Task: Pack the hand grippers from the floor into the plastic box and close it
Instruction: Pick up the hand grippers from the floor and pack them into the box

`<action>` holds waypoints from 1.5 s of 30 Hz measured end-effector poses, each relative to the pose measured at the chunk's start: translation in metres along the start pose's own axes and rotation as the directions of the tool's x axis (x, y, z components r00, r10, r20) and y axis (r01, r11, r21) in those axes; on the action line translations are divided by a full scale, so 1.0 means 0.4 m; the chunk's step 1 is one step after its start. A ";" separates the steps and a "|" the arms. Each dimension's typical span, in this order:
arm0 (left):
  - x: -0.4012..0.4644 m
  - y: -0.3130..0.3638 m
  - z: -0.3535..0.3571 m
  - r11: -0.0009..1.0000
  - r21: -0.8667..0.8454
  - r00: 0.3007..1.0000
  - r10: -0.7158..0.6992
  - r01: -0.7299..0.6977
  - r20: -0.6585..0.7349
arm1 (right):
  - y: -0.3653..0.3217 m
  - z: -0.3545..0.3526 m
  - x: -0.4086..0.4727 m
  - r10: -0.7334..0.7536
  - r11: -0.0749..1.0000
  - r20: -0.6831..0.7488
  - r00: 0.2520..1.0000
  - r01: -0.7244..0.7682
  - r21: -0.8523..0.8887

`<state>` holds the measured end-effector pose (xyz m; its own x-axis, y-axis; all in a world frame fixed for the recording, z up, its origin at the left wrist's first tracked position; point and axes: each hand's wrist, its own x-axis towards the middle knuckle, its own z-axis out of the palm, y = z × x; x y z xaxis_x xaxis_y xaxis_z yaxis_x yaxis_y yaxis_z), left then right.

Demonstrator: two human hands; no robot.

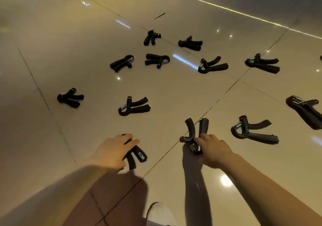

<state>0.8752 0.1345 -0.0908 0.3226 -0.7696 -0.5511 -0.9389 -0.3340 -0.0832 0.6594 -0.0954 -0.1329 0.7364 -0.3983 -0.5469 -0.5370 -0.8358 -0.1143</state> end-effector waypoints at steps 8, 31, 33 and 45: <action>0.130 -0.002 0.153 0.964 0.262 0.992 0.020 -0.051 0.121 | 0.064 0.117 0.084 -0.063 0.978 -0.127 0.990 0.035 -0.207; 0.262 0.180 0.199 0.927 -0.077 0.915 0.343 -0.366 -0.214 | 0.147 0.179 0.048 -0.141 0.971 -0.161 0.977 0.105 -0.214; 0.262 0.182 0.184 0.919 -0.064 0.907 0.370 -0.389 -0.202 | 0.172 0.153 0.049 -0.173 0.956 -0.076 0.982 0.149 -0.254; 0.175 0.171 -0.096 0.885 -0.347 0.915 0.177 -0.309 -0.363 | 0.166 -0.192 -0.139 -0.060 0.912 0.071 0.996 0.083 -0.402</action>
<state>0.8382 0.0370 -0.1033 0.1720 -0.9608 -0.2173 -0.8896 -0.2463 0.3848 0.6143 -0.1577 -0.0462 0.7363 -0.3199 -0.5962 -0.2625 -0.9472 0.1840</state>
